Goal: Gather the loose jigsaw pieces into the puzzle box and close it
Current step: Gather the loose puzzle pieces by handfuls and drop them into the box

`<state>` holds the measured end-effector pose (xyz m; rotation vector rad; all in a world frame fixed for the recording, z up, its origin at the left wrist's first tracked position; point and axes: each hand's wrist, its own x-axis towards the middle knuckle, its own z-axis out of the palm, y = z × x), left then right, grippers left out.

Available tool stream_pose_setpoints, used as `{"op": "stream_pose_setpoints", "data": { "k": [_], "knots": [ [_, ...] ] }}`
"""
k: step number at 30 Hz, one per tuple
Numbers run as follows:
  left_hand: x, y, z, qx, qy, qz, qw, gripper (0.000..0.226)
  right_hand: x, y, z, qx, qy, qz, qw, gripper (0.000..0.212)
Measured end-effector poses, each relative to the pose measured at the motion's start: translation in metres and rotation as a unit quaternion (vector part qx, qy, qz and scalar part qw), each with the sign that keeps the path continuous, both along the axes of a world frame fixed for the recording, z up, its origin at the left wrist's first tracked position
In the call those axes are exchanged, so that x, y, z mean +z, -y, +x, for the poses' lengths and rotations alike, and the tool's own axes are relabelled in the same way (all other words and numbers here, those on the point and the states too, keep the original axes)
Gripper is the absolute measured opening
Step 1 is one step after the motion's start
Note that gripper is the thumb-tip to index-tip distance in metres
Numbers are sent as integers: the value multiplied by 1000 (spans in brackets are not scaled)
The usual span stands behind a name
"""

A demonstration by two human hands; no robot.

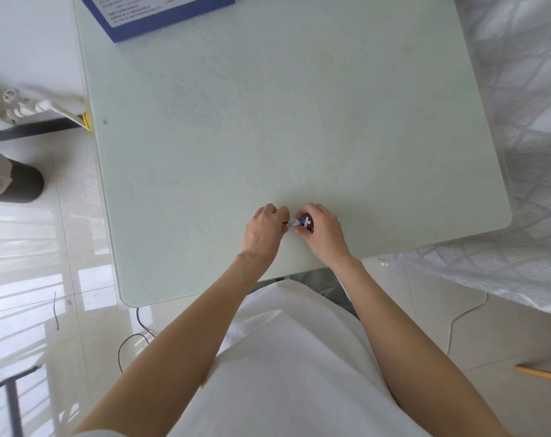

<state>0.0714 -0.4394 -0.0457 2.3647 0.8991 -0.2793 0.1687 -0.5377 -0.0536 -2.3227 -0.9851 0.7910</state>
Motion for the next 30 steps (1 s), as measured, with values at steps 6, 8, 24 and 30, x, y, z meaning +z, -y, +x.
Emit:
{"op": "stream_pose_setpoints", "data": {
  "k": [6, 8, 24, 30],
  "knots": [
    [-1, -4, 2, 26, 6, -50, 998, 26, -2, -9, 1, 26, -9, 0, 1000, 12],
    [-1, -6, 4, 35, 0, -65, 997, 28, -1, -8, 3, 36, -10, 5, 999, 9],
    [52, -11, -18, 231, 110, -205, 945, 10, 56, 6, 59, -48, -170, 58, 983, 3],
    [137, -97, -13, 244, 268, -159, 918, 6, 141, -90, 94, 59, -159, 149, 974, 6]
  ]
}}
